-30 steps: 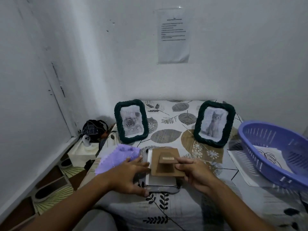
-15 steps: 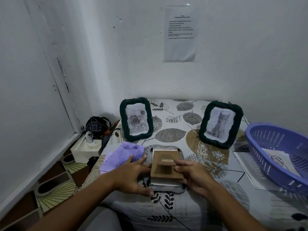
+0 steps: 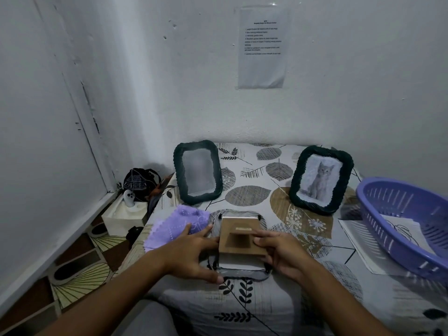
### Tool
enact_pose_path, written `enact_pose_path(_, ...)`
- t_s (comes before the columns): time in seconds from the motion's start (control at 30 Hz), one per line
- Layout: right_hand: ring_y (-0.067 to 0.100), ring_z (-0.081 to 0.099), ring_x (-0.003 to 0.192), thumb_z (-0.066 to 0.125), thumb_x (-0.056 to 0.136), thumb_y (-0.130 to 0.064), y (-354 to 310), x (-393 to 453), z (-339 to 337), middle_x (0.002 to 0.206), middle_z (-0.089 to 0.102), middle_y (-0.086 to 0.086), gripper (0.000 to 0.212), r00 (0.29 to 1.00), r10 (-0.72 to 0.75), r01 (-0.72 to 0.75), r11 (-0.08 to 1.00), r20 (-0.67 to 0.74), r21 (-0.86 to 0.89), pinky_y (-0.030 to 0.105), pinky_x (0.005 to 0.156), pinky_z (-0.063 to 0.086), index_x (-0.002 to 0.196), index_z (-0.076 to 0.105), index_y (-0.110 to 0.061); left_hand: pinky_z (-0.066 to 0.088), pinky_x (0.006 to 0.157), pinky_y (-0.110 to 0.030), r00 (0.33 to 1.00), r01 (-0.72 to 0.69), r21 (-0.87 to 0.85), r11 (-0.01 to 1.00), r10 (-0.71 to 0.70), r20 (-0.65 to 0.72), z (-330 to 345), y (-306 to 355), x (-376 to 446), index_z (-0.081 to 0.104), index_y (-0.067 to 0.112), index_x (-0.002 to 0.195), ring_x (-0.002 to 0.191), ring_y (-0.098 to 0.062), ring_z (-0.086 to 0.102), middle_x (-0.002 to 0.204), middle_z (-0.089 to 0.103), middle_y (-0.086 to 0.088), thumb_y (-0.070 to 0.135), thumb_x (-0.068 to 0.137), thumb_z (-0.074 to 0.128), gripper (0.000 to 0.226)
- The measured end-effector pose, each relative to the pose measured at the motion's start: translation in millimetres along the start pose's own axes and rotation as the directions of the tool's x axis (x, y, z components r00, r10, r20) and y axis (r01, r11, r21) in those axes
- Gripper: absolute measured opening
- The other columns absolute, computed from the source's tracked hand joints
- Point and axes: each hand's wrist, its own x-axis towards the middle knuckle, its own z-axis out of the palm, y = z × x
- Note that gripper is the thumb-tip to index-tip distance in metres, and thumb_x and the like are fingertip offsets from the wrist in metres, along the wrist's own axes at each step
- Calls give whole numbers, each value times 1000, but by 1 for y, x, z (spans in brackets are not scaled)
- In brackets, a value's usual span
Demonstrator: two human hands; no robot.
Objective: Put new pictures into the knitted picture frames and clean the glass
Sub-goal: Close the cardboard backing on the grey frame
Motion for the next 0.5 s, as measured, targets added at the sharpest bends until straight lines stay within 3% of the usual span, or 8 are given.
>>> enact_pose_path(0.4,19,67,53,53,83,18,-2,2,1,79,70,18,29,1000,3,-4,1000,-19,-13,23,41,52,106,64,6,-15,114,-49,999,-29,-3,1000,29,-37,4,-5,2,31,41,146,145,-7,-7,156,22,17,83,70,47,88)
enact_pose_path(0.43,19,68,54,53,83,18,-2,2,0,81,70,19,29,1000,6,-6,1000,-22,-20,23,41,52,107,65,5,-13,114,-48,998,-33,0,999,33,-58,4,-5,2,37,40,143,146,-6,-2,153,27,18,84,70,46,86)
enact_pose_path(0.5,20,68,55,53,83,18,-2,2,0,82,71,19,29,1000,9,-10,1000,-25,-26,23,42,53,106,65,5,5,118,-47,981,-35,-16,999,32,-191,4,-6,2,56,35,127,134,0,35,131,56,19,85,71,43,76)
